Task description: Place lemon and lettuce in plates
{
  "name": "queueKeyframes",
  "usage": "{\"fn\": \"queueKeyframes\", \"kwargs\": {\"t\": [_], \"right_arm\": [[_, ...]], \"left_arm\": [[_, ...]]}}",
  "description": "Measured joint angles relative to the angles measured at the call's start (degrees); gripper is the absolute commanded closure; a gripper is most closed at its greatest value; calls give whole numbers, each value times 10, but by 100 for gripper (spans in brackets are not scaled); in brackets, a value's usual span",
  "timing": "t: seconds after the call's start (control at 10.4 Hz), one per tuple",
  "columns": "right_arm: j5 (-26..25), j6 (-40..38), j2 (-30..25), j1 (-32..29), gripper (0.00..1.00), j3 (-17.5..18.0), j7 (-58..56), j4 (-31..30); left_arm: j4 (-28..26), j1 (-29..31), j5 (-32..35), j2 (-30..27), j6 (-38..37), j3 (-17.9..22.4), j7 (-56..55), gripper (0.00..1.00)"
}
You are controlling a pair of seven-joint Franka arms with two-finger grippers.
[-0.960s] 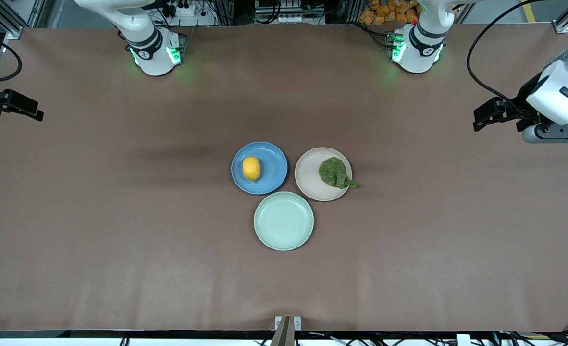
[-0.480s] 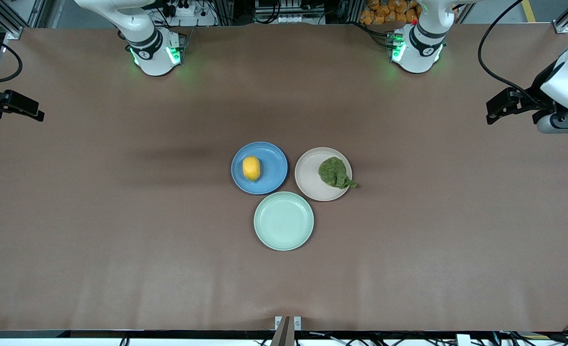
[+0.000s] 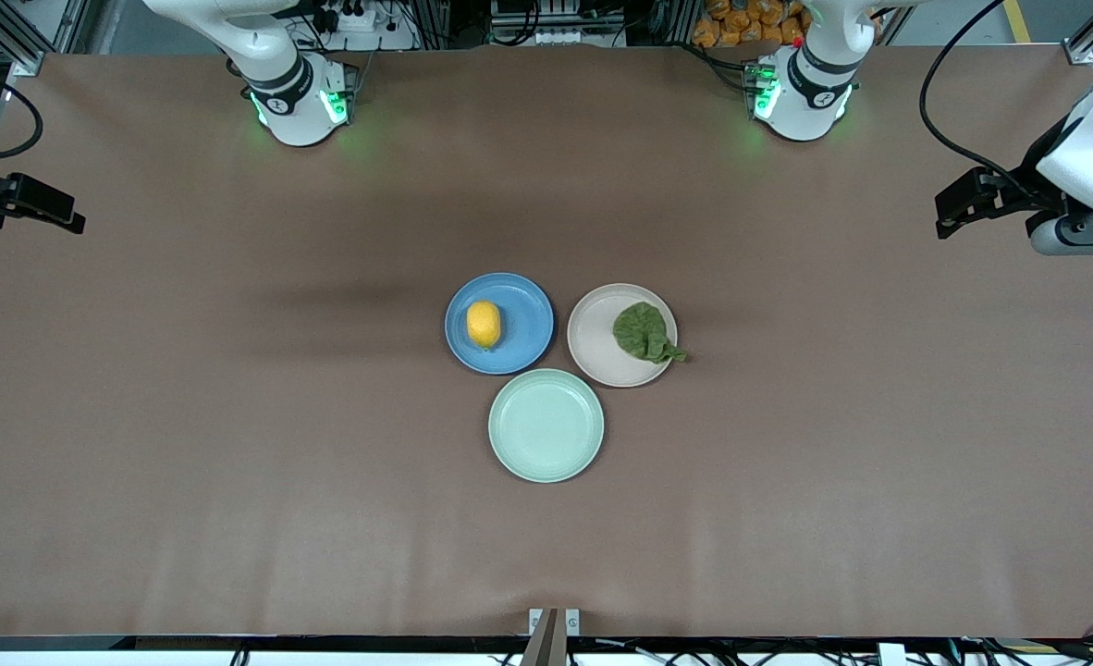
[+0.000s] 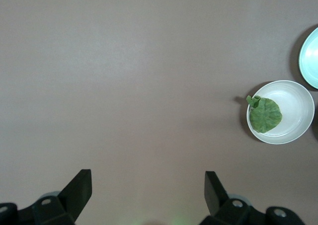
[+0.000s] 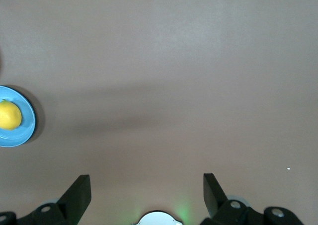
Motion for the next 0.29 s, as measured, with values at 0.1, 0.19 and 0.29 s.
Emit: {"fn": "queueKeyframes", "kwargs": {"t": [0.1, 0.19, 0.29], "right_arm": [[0, 0, 0, 0, 0, 0, 0, 0], [0, 0, 0, 0, 0, 0, 0, 0], [0, 0, 0, 0, 0, 0, 0, 0]], "left_arm": [[0, 0, -8, 0, 0, 1, 0, 0], [1, 0, -18, 0, 0, 2, 0, 0], [1, 0, -20, 0, 0, 3, 0, 0]]}}
